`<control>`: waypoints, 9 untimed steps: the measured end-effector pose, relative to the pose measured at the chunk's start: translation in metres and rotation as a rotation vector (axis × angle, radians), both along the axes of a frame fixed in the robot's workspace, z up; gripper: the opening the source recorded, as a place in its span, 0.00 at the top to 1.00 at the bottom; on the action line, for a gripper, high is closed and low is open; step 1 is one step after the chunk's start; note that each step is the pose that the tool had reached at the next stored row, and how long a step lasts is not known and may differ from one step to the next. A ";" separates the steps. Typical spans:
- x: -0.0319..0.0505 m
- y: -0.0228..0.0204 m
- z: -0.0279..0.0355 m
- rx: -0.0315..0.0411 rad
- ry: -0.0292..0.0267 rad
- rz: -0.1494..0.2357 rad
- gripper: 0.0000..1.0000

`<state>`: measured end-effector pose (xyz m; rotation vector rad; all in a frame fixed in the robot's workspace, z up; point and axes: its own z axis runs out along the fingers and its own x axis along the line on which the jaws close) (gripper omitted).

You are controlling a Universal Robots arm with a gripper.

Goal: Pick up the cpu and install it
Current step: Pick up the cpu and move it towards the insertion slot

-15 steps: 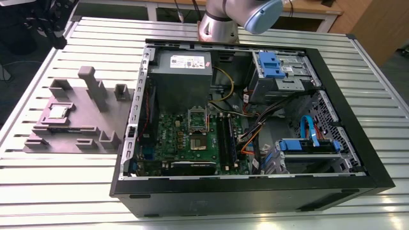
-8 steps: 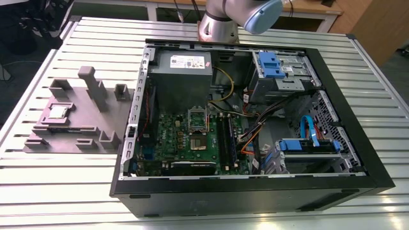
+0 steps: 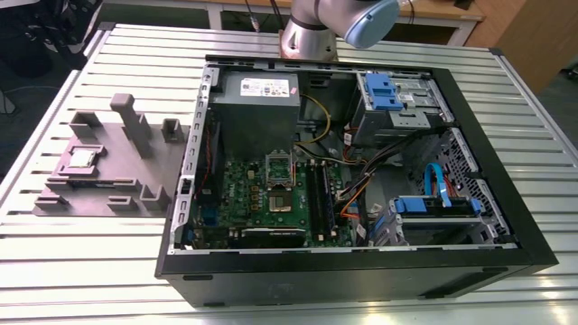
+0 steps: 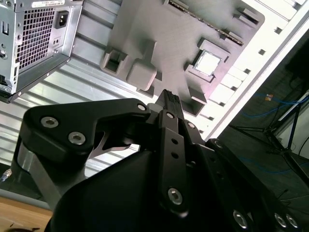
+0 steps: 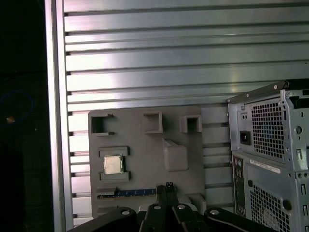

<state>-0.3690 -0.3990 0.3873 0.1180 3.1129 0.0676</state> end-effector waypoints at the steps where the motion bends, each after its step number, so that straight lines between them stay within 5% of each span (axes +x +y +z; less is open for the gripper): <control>1: 0.0000 0.0000 0.0000 0.0000 0.0000 0.000 0.90; 7: -0.0010 0.0000 -0.0003 0.0002 0.0005 0.000 0.90; 9: -0.0018 0.0001 -0.0003 0.0001 0.0054 0.000 0.90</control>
